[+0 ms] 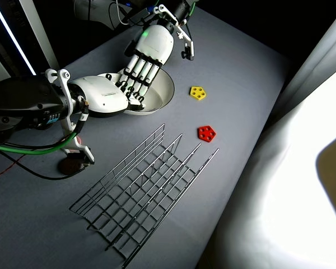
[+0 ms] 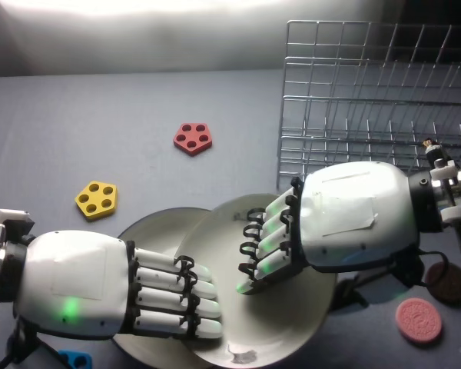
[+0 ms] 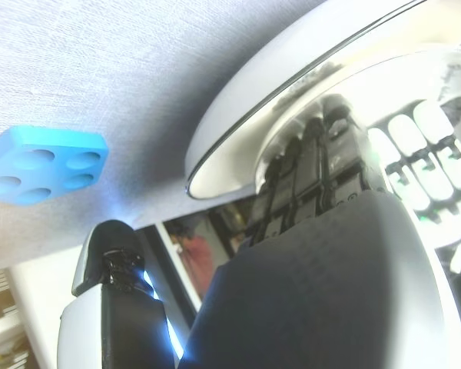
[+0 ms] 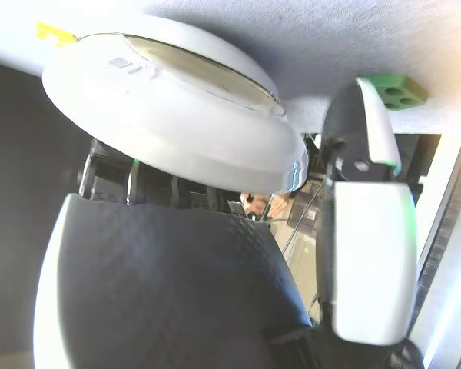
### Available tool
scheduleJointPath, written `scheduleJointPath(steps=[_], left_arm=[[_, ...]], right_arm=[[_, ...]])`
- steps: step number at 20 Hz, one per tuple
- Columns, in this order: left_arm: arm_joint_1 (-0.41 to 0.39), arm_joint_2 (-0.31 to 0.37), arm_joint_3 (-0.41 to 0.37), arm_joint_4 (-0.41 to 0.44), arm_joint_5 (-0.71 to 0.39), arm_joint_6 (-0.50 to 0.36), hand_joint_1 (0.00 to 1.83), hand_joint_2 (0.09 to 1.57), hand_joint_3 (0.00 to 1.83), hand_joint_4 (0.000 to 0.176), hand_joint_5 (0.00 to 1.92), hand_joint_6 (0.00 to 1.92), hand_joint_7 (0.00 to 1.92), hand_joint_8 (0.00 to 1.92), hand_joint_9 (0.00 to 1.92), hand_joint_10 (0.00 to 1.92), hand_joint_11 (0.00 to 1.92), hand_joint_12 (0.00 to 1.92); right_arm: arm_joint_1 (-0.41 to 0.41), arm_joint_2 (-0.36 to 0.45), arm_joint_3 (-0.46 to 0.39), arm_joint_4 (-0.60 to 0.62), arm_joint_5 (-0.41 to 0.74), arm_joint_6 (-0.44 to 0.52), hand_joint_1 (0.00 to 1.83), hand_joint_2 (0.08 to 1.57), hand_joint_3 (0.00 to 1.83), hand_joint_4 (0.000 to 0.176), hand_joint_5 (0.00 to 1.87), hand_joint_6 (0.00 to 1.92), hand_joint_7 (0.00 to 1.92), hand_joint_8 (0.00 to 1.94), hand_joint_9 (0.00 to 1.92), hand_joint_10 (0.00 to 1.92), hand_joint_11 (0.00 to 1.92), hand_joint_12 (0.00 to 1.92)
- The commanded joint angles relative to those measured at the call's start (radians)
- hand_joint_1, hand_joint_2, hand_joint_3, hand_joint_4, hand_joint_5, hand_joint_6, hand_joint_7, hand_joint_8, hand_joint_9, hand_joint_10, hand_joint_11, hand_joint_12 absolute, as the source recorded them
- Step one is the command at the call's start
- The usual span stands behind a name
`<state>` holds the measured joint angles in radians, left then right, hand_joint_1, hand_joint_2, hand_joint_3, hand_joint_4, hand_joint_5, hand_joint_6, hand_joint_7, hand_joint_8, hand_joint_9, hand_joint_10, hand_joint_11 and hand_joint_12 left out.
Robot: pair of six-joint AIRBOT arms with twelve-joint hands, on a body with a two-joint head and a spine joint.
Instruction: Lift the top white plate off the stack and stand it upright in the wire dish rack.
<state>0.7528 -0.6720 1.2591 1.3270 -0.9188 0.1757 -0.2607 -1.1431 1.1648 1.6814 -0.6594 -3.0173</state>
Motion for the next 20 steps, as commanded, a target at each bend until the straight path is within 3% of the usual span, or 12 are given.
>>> scheduleJointPath(steps=[1, 2, 3, 4, 13, 20], left_arm=[[-0.007, -0.013, -0.005, -0.007, -0.036, 0.0, 0.35, 1.03, 0.0, 0.0, 0.01, 0.0, 0.02, 0.01, 0.02, 0.01, 0.06, 0.09], [-0.007, -0.013, -0.004, -0.009, -0.036, 0.0, 0.33, 1.03, 0.0, 0.0, 0.0, 0.0, 0.01, 0.0, 0.02, 0.0, 0.05, 0.09], [-0.007, -0.013, -0.003, -0.01, -0.036, 0.0, 0.31, 1.04, 0.0, 0.0, 0.0, 0.0, 0.0, 0.0, 0.0, 0.0, 0.05, 0.09], [-0.007, -0.013, -0.002, -0.01, -0.038, 0.0, 0.3, 1.04, 0.0, 0.0, 0.0, 0.0, 0.0, 0.0, 0.0, 0.0, 0.03, 0.09], [-0.018, -0.008, 0.008, -0.052, -0.053, -0.003, 0.33, 1.04, 0.0, 0.0, 0.0, 0.0, 0.0, 0.0, 0.0, 0.0, 0.05, 0.1], [-0.068, 0.012, 0.025, -0.106, -0.071, -0.011, 0.35, 1.03, 0.0, 0.0, 0.0, 0.0, 0.01, 0.0, 0.03, 0.01, 0.06, 0.1]], right_arm=[[-0.001, 0.009, -0.002, 0.024, -0.019, 0.01, 1.42, 1.08, 0.01, 0.0, 0.93, 1.0, 1.03, 0.42, 0.97, 0.7, 0.95, 1.15], [-0.001, 0.01, -0.004, 0.024, -0.019, 0.01, 1.48, 1.06, 0.0, 0.0, 0.96, 1.03, 1.12, 0.45, 1.05, 0.73, 0.93, 1.35], [-0.001, 0.01, -0.007, 0.024, -0.019, 0.009, 1.48, 1.12, 0.0, 0.0, 0.83, 1.2, 0.97, 0.69, 0.97, 0.87, 0.82, 1.5], [-0.001, 0.011, -0.011, 0.024, -0.016, 0.009, 1.48, 1.14, 0.0, 0.0, 0.78, 1.26, 0.88, 0.81, 0.95, 0.95, 0.78, 1.57], [0.011, 0.013, -0.042, 0.023, -0.016, 0.009, 1.48, 1.15, 0.0, 0.0, 0.73, 1.28, 0.88, 0.89, 0.93, 0.96, 0.75, 1.6], [0.103, 0.037, -0.043, 0.018, -0.034, 0.01, 1.48, 1.13, 0.0, 0.0, 0.76, 1.22, 0.92, 0.81, 0.97, 0.91, 0.82, 1.54]])
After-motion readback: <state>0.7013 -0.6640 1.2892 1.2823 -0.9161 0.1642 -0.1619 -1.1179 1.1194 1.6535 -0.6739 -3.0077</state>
